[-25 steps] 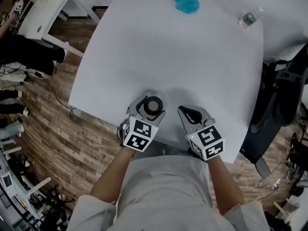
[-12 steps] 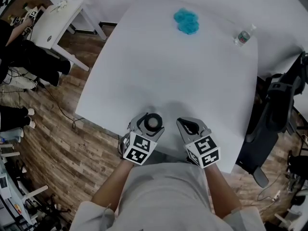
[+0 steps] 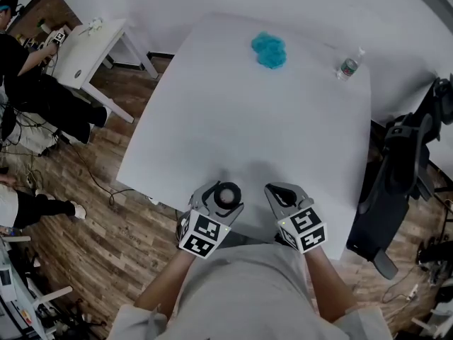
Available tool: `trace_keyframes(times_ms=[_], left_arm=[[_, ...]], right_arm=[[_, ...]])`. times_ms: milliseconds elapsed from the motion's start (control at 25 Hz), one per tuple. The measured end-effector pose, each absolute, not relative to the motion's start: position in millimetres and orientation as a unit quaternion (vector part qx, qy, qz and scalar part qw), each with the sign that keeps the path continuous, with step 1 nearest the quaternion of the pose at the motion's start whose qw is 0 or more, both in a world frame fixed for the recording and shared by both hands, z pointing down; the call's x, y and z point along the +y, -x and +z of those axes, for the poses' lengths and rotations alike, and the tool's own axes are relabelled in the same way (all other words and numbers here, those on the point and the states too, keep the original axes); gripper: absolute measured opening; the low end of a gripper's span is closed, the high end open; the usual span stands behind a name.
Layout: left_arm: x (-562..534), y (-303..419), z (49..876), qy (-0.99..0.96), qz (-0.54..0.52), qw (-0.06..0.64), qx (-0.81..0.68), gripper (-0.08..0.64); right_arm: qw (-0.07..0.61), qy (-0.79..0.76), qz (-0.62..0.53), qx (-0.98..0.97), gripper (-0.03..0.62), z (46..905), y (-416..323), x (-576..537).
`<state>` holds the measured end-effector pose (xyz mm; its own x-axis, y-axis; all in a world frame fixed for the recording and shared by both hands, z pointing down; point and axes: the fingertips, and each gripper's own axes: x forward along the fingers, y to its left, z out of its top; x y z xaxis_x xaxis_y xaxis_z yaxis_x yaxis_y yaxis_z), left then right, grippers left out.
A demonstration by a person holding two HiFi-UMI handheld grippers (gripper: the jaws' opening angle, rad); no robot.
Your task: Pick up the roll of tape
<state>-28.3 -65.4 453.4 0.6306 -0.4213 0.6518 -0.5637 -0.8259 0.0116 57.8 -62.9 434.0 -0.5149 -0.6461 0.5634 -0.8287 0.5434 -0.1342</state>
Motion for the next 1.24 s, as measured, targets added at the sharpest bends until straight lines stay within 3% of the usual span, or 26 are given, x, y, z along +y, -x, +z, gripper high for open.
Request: trace_keyframes(times_ms=[1240], left_arm=[[-56,13,434,-0.904,0.304,0.120,-0.276,0.370]], right_arm=[[0.228,-0.434,0.194,-0.850,0.006,428,-61,-49]])
